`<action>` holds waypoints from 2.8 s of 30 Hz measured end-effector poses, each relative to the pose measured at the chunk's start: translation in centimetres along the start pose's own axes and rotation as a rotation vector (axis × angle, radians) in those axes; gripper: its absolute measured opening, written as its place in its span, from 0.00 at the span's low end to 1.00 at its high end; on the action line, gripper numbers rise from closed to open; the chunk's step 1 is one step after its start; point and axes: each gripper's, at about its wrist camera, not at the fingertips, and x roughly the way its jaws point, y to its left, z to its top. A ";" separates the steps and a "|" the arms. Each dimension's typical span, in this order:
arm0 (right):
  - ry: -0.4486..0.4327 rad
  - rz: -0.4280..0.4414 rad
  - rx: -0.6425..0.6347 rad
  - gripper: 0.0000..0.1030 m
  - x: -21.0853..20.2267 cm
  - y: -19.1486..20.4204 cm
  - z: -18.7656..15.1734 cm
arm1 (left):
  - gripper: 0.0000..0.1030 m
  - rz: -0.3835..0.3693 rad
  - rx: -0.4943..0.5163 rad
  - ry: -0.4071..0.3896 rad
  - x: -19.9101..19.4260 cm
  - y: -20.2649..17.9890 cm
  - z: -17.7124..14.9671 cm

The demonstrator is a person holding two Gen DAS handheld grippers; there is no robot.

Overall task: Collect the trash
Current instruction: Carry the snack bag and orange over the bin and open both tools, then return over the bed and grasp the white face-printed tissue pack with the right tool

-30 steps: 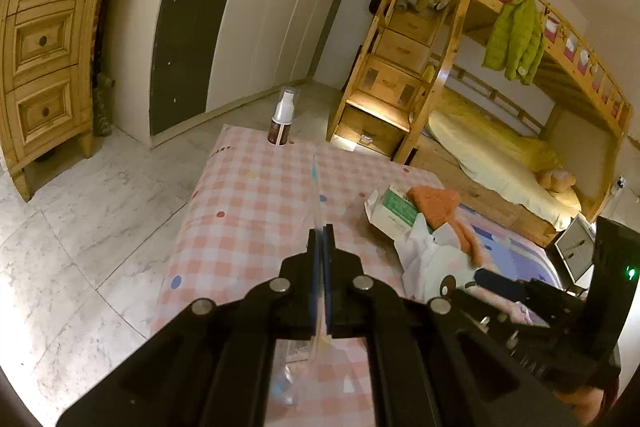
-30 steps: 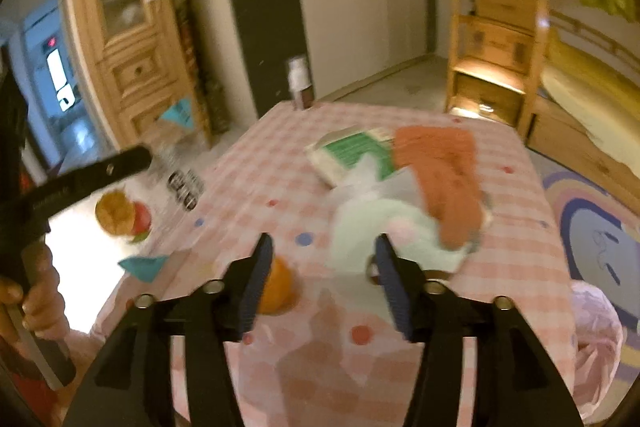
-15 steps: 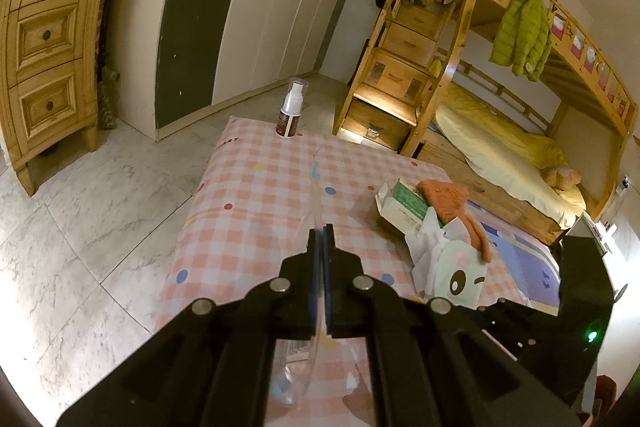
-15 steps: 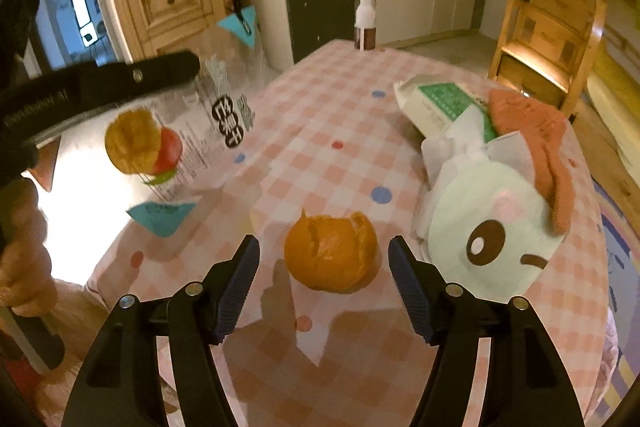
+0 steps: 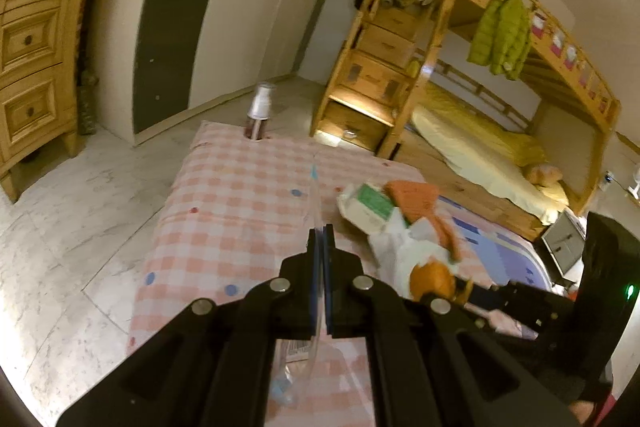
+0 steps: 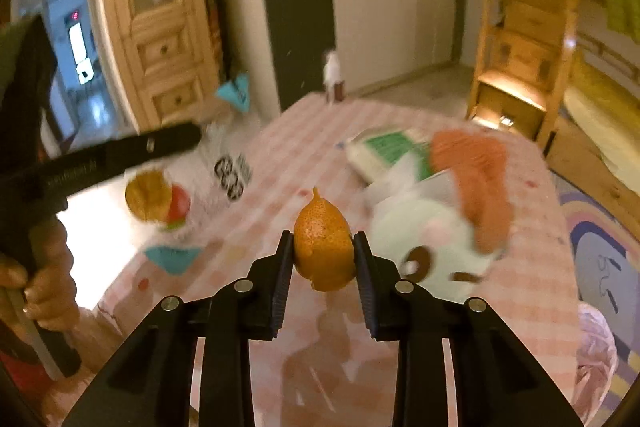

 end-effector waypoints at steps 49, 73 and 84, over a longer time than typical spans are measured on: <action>-0.022 -0.676 0.740 0.32 -12.2 -29.1 -12.1 | 0.00 -0.578 0.337 0.348 19.0 -35.1 -8.3; -0.130 -0.654 0.773 0.49 -13.3 -27.8 -10.9 | 0.34 -0.374 0.285 0.251 16.5 -30.0 -4.8; -0.127 -0.533 0.601 0.49 -10.0 -21.6 -6.6 | 0.34 -0.261 0.356 0.127 9.9 -24.6 -3.5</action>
